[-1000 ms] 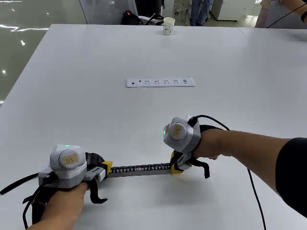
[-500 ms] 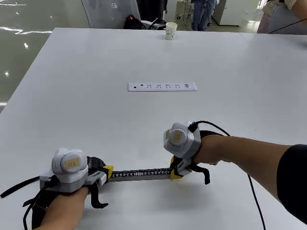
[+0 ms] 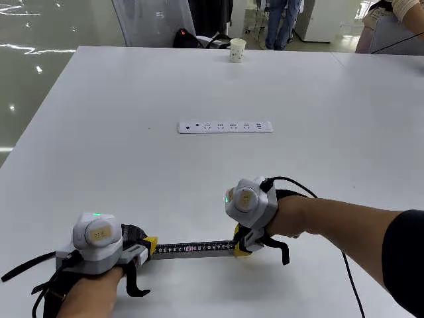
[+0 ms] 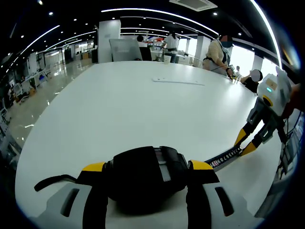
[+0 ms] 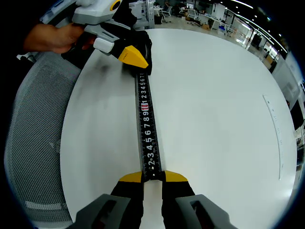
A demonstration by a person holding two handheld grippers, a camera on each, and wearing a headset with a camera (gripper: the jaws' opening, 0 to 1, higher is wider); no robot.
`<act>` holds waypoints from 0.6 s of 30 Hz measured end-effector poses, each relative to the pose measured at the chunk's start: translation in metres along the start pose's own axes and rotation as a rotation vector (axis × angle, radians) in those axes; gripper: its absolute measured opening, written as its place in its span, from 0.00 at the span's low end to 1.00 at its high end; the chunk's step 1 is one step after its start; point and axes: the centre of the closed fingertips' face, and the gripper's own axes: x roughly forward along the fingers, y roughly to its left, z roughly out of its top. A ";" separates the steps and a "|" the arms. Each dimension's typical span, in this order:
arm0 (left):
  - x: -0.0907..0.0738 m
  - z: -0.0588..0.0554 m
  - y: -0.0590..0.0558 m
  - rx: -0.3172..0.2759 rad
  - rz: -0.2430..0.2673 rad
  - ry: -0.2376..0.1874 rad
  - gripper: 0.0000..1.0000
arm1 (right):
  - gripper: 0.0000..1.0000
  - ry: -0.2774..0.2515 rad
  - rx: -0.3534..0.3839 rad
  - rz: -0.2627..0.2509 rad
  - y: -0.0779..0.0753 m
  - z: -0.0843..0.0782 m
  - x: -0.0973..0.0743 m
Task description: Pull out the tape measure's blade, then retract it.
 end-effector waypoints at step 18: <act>0.000 0.000 0.000 0.000 -0.001 -0.001 0.62 | 0.10 -0.004 0.000 0.006 0.000 0.008 0.003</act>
